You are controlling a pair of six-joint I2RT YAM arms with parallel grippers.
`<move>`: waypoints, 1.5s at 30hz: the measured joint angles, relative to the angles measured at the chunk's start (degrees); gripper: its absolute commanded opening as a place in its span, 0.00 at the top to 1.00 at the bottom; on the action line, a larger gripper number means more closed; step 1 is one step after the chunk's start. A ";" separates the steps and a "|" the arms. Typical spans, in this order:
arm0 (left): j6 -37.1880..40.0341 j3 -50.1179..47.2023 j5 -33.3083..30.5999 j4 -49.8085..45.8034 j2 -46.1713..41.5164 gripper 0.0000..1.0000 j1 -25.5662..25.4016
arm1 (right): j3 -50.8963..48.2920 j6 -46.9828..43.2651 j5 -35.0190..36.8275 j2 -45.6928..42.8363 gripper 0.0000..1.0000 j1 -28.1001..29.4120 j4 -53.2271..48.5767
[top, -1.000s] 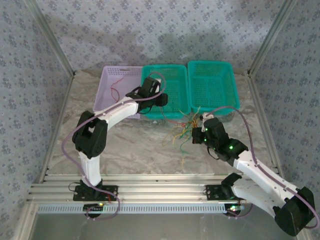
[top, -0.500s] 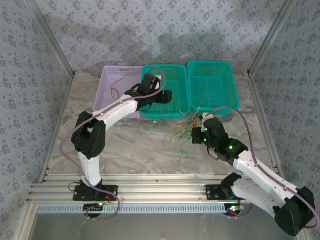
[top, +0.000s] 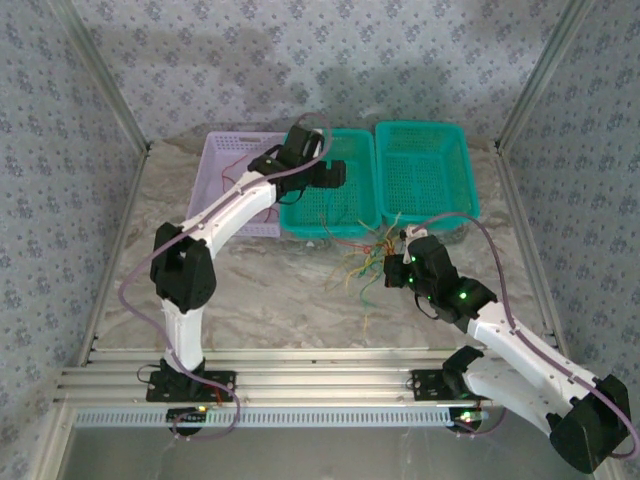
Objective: Untangle the cables
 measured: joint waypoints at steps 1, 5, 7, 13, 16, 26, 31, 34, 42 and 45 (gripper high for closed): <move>0.00 1.46 -0.20 -1.40 0.76 0.00 0.02 | 0.09 -0.02 0.00 0.00 1.00 0.00 -0.02; 0.00 9.33 -0.33 -9.90 5.33 0.00 0.15 | 0.28 -0.13 -0.02 0.02 1.00 0.00 -0.22; 0.02 13.88 -0.48 -14.01 8.09 0.00 0.15 | 0.55 -0.15 -0.02 0.02 1.00 0.00 -0.33; 0.04 16.90 -0.42 -20.04 9.35 0.00 0.15 | 0.96 -0.15 0.00 0.07 1.00 0.00 -0.33; 0.04 16.87 -0.13 -20.79 9.20 0.00 0.15 | 0.96 -0.15 0.13 0.13 1.00 0.00 -0.33; -1.18 8.87 4.09 -19.17 0.46 0.00 0.15 | 0.96 -0.17 0.59 0.28 1.00 0.00 -0.37; -2.80 0.92 8.00 -14.49 -8.28 0.01 -0.24 | 0.96 -0.15 0.59 0.44 1.00 0.00 -0.33; -4.31 -5.68 11.19 -11.23 -13.46 0.02 -0.92 | 0.96 -0.17 0.59 0.44 1.00 0.00 -0.31; -7.82 -22.05 16.59 -5.88 -22.64 0.05 -3.80 | 0.96 -0.17 0.59 0.46 1.00 0.00 -0.22; -9.60 -26.97 17.97 -4.61 -24.70 0.05 -4.57 | 0.96 -0.20 0.57 0.96 1.00 0.00 0.57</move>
